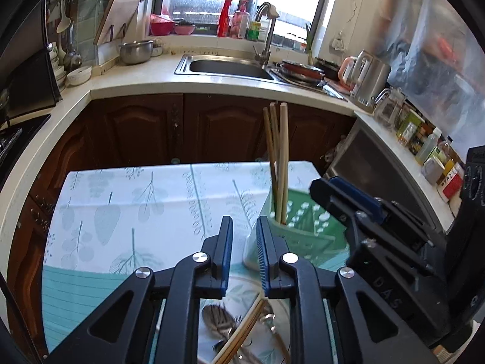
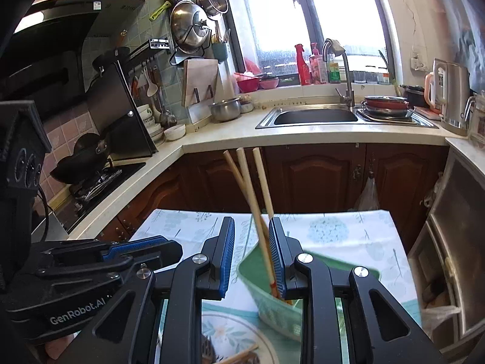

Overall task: Organize utensils
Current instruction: 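Move both open tools back down to the chopsticks on the plate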

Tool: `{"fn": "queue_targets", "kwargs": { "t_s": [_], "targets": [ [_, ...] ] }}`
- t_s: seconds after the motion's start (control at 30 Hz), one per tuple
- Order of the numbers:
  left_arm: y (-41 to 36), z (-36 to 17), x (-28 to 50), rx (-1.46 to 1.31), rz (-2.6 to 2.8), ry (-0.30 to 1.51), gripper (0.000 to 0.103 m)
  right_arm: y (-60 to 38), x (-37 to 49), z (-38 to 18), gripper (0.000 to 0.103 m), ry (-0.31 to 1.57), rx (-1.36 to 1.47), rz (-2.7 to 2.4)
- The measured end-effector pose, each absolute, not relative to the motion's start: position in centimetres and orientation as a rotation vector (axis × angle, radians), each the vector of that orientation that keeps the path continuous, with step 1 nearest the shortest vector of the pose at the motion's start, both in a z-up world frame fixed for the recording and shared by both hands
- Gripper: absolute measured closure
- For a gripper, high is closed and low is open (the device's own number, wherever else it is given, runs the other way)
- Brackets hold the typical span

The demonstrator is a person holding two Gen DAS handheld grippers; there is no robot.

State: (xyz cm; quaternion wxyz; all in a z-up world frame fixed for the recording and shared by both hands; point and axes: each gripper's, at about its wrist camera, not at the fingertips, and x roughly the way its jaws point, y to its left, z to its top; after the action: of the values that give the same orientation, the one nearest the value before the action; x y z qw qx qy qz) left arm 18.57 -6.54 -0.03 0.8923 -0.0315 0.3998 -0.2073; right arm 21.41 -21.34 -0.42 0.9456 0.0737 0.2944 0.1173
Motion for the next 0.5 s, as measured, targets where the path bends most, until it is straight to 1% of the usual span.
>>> {"fn": "queue_targets", "kwargs": {
  "t_s": [0.1, 0.37, 0.4, 0.47, 0.5],
  "targets": [
    [-5.6, -1.0, 17.6, -0.054, -0.434, 0.869, 0.084, -21.0, 19.1, -0.6, 0.079, 0.634, 0.166, 0.231],
    [-2.6, -3.9, 16.0, -0.032, -0.436, 0.974, 0.084, -20.0, 12.4, -4.1, 0.079, 0.771, 0.264, 0.236],
    [-2.4, -4.2, 15.9, -0.021, -0.432, 0.99, 0.082, -19.9, 11.9, -4.7, 0.079, 0.787, 0.273, 0.235],
    [-1.7, -5.2, 15.7, -0.005, -0.417, 1.042, 0.072, -19.7, 10.6, -6.1, 0.079, 0.836, 0.297, 0.229],
    [-1.2, -5.7, 15.5, -0.008, -0.408, 1.071, 0.063, -19.6, 10.1, -6.7, 0.079, 0.854, 0.311, 0.226]
  ]
}}
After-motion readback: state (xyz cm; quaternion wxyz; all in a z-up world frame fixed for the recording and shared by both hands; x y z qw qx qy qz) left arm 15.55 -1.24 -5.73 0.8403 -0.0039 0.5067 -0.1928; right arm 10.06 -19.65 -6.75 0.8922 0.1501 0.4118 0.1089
